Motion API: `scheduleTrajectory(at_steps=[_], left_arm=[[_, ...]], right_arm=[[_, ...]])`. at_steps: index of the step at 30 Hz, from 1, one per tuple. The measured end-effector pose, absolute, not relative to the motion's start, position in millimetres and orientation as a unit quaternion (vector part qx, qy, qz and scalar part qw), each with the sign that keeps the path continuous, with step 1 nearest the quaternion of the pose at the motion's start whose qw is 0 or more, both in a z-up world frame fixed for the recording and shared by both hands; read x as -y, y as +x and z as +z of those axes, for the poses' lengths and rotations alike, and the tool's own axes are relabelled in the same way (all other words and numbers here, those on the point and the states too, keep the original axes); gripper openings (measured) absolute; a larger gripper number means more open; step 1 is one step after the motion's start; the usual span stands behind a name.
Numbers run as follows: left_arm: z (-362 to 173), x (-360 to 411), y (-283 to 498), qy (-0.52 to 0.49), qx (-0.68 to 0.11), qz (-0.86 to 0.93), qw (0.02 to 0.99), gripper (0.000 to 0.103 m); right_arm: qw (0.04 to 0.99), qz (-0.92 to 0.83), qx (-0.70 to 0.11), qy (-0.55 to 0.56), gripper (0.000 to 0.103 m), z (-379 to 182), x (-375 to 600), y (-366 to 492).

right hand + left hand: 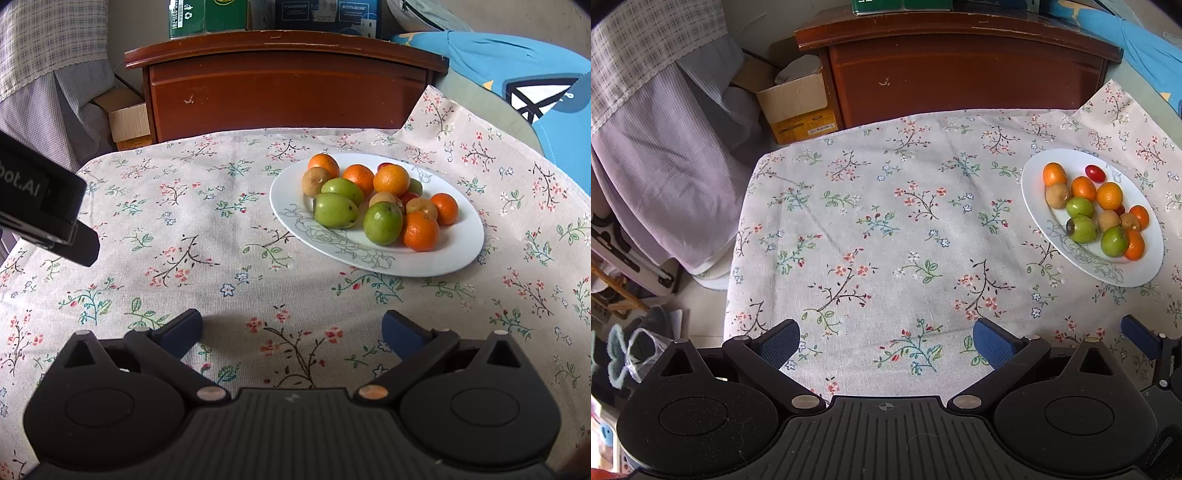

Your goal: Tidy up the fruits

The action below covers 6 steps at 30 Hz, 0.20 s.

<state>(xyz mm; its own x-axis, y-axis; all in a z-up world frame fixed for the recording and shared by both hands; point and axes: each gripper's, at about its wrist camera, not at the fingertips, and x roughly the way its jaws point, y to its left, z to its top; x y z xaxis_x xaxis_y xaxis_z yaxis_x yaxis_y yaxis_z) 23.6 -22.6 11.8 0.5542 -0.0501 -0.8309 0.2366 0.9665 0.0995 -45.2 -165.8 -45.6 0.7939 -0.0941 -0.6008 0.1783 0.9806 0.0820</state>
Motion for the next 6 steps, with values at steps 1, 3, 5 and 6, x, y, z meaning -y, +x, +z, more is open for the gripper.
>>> scheduleTrajectory(at_steps=[1, 3, 5, 6], left_arm=[[11.2, 22.6, 24.0, 0.1, -0.465, -0.082, 0.876, 0.101], [9.7, 23.6, 24.3, 0.102, -0.465, -0.081, 0.875, 0.101], [7.4, 24.2, 25.0, 0.106, -0.467, -0.079, 0.874, 0.101], [6.1, 24.1, 25.4, 0.108, -0.468, -0.079, 0.874, 0.101]], right_arm=[[0.945, -0.072, -0.313, 0.067, 0.102, -45.6, 165.5, -45.1], [0.945, -0.072, -0.313, 0.067, 0.102, -45.6, 165.7, -45.1], [0.945, -0.072, -0.313, 0.067, 0.102, -45.6, 166.1, -45.2], [0.945, -0.072, -0.313, 0.067, 0.102, -45.6, 165.7, -45.2]])
